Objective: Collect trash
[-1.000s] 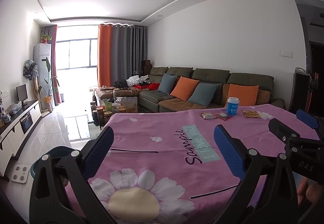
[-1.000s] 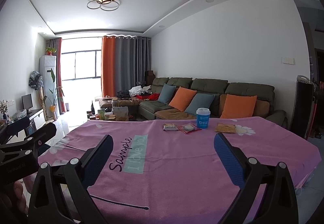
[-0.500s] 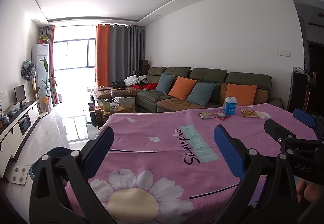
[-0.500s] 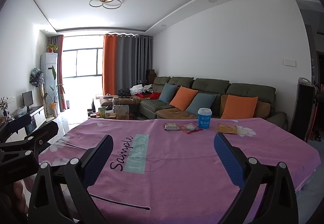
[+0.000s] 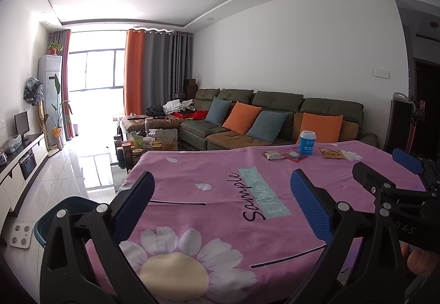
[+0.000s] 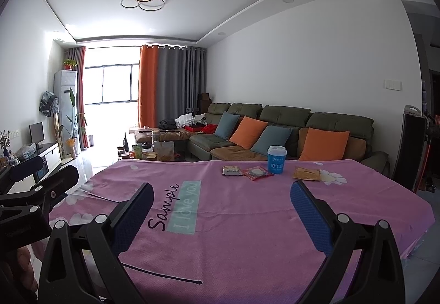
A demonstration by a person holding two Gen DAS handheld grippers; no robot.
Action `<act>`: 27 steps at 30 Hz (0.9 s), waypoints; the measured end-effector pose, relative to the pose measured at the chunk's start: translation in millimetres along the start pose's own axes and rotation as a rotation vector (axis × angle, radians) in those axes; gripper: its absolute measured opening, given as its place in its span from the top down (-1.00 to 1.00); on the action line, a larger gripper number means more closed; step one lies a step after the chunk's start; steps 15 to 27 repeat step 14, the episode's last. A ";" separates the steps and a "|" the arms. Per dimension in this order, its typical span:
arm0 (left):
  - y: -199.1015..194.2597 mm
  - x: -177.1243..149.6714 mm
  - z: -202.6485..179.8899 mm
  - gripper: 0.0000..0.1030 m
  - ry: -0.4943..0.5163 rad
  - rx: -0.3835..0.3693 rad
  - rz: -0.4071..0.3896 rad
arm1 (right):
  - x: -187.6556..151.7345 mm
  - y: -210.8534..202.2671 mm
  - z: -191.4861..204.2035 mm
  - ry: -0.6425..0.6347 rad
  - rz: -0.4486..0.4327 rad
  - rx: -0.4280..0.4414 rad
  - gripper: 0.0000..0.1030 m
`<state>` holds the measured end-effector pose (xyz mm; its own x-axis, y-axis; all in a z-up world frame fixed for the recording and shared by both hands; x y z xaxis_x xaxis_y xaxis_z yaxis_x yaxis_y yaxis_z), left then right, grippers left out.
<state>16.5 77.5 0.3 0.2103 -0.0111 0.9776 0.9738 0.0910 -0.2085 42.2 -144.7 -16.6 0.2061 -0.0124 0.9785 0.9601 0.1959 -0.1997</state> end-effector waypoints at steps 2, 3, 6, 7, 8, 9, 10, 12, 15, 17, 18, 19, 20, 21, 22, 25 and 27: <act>2.1 -1.8 2.4 -0.89 -0.009 0.001 0.011 | -0.5 0.7 0.7 -0.002 0.004 -0.001 -0.86; 3.1 -2.0 3.2 -0.89 -0.012 0.004 0.015 | -0.4 0.8 0.6 -0.002 0.005 -0.001 -0.86; 6.3 -3.2 4.3 -0.89 -0.008 0.010 0.024 | -0.5 1.3 0.4 -0.003 0.006 -0.001 -0.87; 7.0 -3.0 5.1 -0.89 -0.006 0.015 0.023 | -0.5 0.9 -0.3 0.000 0.007 -0.003 -0.86; 7.7 -3.2 6.4 -0.89 -0.005 0.019 0.023 | -0.3 0.9 -1.8 0.007 0.009 -0.004 -0.87; 9.1 -2.2 8.0 -0.89 -0.003 0.028 0.024 | -0.2 1.0 -3.2 0.009 0.007 -0.007 -0.87; 10.2 -0.7 8.3 -0.89 0.000 0.033 0.025 | -0.2 0.9 -4.9 0.007 0.002 -0.014 -0.86; 12.5 0.4 10.2 -0.89 0.010 0.041 0.026 | 1.3 1.8 -11.0 0.015 -0.001 -0.027 -0.87; 16.8 2.5 12.6 -0.89 0.017 0.046 0.024 | 3.5 5.1 -19.9 0.028 -0.004 -0.034 -0.87; 16.8 2.5 12.6 -0.89 0.017 0.046 0.024 | 3.5 5.1 -19.9 0.028 -0.004 -0.034 -0.87; 16.8 2.5 12.6 -0.89 0.017 0.046 0.024 | 3.5 5.1 -19.9 0.028 -0.004 -0.034 -0.87; 16.8 2.5 12.6 -0.89 0.017 0.046 0.024 | 3.5 5.1 -19.9 0.028 -0.004 -0.034 -0.87; 16.8 2.5 12.6 -0.89 0.017 0.046 0.024 | 3.5 5.1 -19.9 0.028 -0.004 -0.034 -0.87; 16.8 2.5 12.6 -0.89 0.017 0.046 0.024 | 3.5 5.1 -19.9 0.028 -0.004 -0.034 -0.87; 16.8 2.5 12.6 -0.89 0.017 0.046 0.024 | 3.5 5.1 -19.9 0.028 -0.004 -0.034 -0.87; 16.8 2.5 12.6 -0.89 0.017 0.046 0.024 | 3.5 5.1 -19.9 0.028 -0.004 -0.034 -0.87; 16.8 2.5 12.6 -0.89 0.017 0.046 0.024 | 3.5 5.1 -19.9 0.028 -0.004 -0.034 -0.87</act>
Point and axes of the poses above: each gripper's, at about its wrist camera, not at the fingertips, and y roughly the way its jaws point, z to its left, x to its top, the point moved 6 cm from there along y, roughly the way its jaws point, and after that the axes turned 3 degrees about y, right-handed, at the moved point
